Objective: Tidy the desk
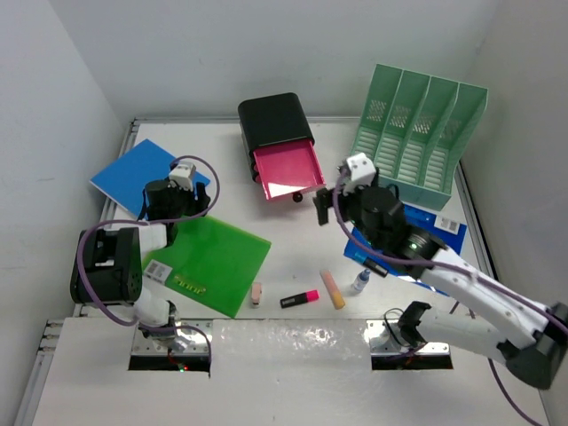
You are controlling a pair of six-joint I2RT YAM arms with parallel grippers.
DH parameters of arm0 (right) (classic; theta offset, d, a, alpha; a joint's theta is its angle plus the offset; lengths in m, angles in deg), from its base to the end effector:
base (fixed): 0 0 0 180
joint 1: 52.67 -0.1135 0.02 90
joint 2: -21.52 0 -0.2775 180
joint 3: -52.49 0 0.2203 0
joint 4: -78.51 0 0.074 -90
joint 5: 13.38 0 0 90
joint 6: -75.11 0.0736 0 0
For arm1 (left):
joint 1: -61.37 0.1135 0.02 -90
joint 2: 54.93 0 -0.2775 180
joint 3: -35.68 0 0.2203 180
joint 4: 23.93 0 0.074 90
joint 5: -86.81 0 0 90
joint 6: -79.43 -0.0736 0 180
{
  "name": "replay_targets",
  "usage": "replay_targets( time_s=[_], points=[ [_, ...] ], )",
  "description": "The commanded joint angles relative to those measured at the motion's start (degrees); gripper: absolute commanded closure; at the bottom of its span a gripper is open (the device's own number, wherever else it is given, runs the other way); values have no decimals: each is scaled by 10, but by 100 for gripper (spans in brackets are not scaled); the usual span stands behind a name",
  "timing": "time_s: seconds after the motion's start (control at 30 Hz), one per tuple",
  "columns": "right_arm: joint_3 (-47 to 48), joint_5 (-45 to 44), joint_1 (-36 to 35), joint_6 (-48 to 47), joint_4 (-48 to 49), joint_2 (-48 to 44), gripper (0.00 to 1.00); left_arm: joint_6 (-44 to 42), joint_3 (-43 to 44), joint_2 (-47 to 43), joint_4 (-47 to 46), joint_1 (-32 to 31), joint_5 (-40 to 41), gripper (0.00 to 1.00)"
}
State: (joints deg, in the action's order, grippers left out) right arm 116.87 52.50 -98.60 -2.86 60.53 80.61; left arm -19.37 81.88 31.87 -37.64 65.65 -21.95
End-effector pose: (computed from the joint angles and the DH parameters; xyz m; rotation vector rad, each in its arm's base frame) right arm 0.1847 0.1476 0.3409 -0.2255 1.7720 0.3533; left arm 0.3009 -0.0012 0.1822 0.2827 1.9985 -0.1891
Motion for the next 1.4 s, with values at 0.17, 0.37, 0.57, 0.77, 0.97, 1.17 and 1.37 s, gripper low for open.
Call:
replay_targets(
  time_s=[0.17, 0.37, 0.57, 0.77, 0.97, 1.17, 1.37],
  points=[
    [-49, 9, 3, 22, -315, -236, 26, -5, 25, 18, -4, 6, -19, 40],
    [-73, 62, 2, 79, -418, -234, 6, -8, 21, 19, -8, 6, -15, 40],
    [-84, -12, 2, 148, -476, -179, 2, -10, 20, 17, -9, 6, -15, 40],
    [-138, 62, 2, 154, -377, -195, 9, -10, 23, 21, -5, 5, -23, 40],
    [-176, 113, 2, 165, -350, -144, 15, -10, 28, 26, 2, 6, -30, 40],
    [-190, 71, 2, 180, -374, -131, 27, -10, 34, 29, 8, 6, -30, 40],
    [-222, 95, 2, 185, -342, -121, 38, -10, 35, 32, 10, 6, -31, 40]
  ],
)
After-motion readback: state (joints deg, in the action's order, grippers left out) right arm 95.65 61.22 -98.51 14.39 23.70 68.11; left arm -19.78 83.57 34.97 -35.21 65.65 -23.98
